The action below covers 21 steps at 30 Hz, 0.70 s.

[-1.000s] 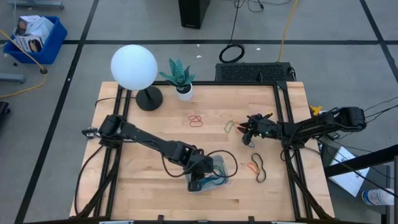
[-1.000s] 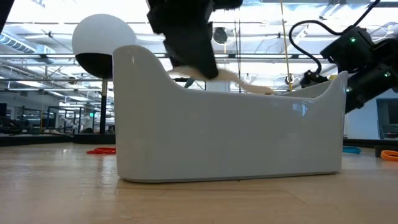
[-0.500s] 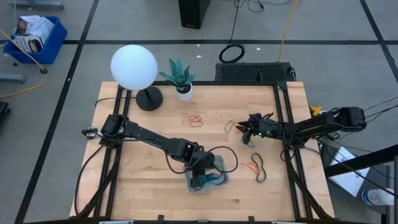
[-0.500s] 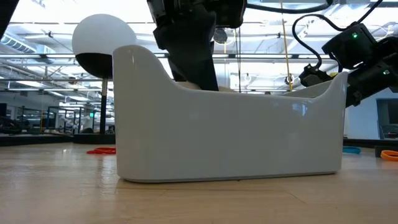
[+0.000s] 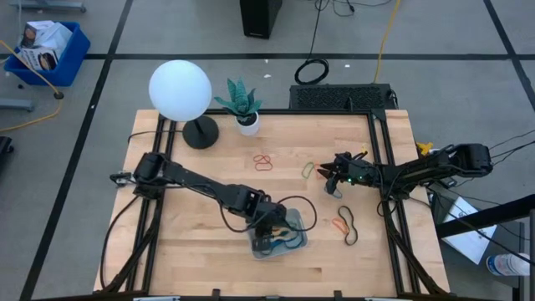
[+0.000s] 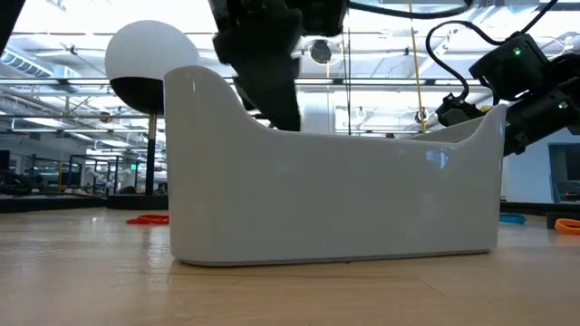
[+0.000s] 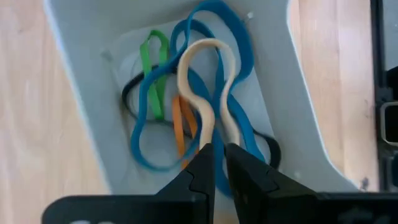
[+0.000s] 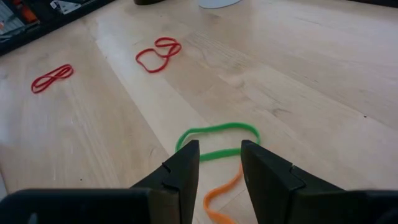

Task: Pick and place rubber bands into bin
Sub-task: Put the bottom red rubber band into the gray bin

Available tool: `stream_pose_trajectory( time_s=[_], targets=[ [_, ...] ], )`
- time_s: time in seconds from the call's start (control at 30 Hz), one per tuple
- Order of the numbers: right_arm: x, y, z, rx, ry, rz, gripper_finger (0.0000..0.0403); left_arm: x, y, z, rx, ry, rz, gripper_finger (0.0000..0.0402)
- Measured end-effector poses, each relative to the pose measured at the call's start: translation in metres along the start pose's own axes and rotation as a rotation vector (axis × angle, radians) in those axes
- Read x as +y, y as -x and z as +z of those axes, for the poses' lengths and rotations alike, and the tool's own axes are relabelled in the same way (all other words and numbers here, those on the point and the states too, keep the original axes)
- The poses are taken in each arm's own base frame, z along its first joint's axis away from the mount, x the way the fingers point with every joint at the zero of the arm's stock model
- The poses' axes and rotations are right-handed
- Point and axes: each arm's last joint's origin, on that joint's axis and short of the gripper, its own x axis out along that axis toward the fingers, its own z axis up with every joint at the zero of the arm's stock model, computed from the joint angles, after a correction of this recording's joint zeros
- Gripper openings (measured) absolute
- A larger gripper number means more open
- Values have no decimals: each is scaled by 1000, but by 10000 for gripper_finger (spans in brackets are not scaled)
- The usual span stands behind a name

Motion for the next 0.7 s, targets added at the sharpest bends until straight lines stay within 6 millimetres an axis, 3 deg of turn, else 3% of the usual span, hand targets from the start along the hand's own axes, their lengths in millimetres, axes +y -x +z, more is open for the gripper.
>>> stream_pose_trajectory(
  time_s=[0.17,0.37,0.57,0.7],
  targets=[
    [0,0,0,0,0,0,114,-2,43,-1,-47,6,-2,46],
    [0,0,1,-7,-2,3,114,-5,122,-2,-253,-101,-4,46],
    [1,0,1,-10,-9,5,114,-3,199,-19,-464,-165,79,47],
    [1,0,1,-10,-33,5,114,-2,240,-35,-574,-210,129,47]
  ],
)
